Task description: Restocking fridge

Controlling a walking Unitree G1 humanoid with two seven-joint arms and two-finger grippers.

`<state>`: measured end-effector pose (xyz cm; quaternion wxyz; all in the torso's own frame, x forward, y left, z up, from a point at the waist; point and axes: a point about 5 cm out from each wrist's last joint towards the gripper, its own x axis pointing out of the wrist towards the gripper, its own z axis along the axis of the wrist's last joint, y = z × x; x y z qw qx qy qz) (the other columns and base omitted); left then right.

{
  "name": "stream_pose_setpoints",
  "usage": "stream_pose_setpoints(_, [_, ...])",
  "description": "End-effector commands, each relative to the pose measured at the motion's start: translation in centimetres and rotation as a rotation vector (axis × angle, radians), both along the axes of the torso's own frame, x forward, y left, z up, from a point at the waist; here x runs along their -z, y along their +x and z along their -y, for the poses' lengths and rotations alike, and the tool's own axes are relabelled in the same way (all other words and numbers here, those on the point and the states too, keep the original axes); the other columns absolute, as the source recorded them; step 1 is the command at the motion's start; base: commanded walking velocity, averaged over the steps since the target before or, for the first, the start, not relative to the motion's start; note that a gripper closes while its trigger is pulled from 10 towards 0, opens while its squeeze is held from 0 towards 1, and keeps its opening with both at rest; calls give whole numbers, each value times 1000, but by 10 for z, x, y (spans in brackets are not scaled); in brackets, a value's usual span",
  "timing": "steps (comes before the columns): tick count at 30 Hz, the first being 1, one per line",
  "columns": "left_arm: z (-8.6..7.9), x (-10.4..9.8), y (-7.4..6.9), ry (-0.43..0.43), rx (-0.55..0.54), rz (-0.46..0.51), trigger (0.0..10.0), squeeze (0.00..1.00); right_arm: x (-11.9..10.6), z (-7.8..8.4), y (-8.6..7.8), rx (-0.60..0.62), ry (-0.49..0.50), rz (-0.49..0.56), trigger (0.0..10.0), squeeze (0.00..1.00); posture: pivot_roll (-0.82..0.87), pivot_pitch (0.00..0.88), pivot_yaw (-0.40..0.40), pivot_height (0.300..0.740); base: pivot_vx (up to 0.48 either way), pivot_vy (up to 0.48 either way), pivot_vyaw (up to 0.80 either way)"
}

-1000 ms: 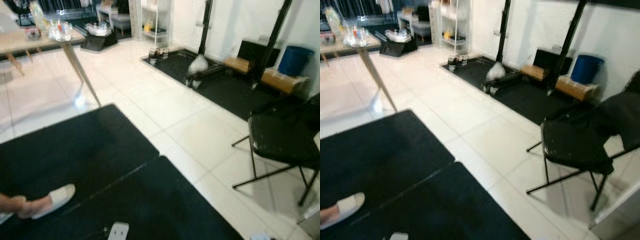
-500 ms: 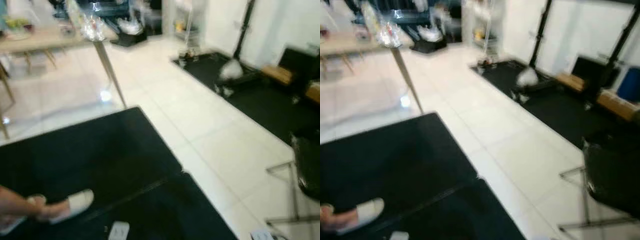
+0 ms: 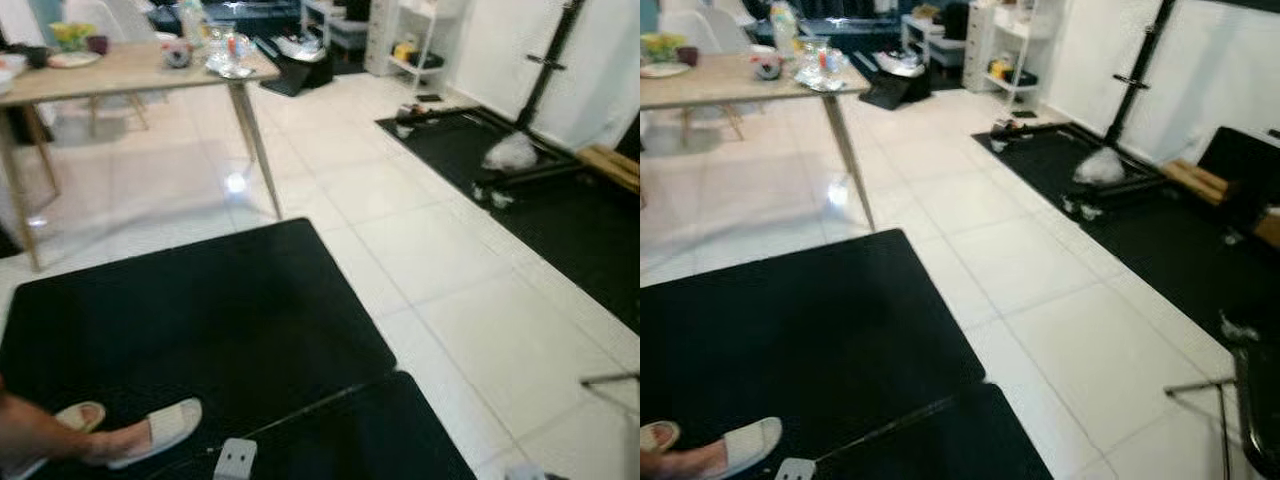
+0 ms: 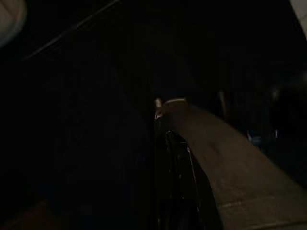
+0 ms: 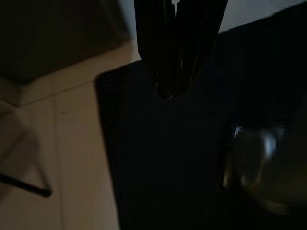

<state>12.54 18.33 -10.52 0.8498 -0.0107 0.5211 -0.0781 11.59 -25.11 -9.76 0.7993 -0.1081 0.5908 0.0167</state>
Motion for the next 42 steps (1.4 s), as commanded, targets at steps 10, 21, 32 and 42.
stream_pose_setpoints(10, [-5, 3, -12, 4, 12, -42, 10000, 0, -2, 3, 4, 12, -17, 15, 10000, 0, -21, 0, -37, 740, 375, 0, 530])
stream_pose_setpoints(21, [-3, 3, -12, 7, 19, -46, 10000, 0, -1, 1, 4, 23, -17, 15, 10000, 0, -26, 0, -26, 740, 373, 0, 0])
stream_pose_setpoints(32, [-9, 1, -8, 15, 28, -35, 10000, 0, 1, 5, -10, 50, -23, -12, 10000, 0, -11, 0, -13, 740, 374, 0, 0])
stream_pose_setpoints(42, [-12, 1, -8, 19, 13, -32, 10000, 0, 0, 5, -4, 78, -38, -6, 10000, 0, -18, 0, -14, 740, 373, 0, 0])
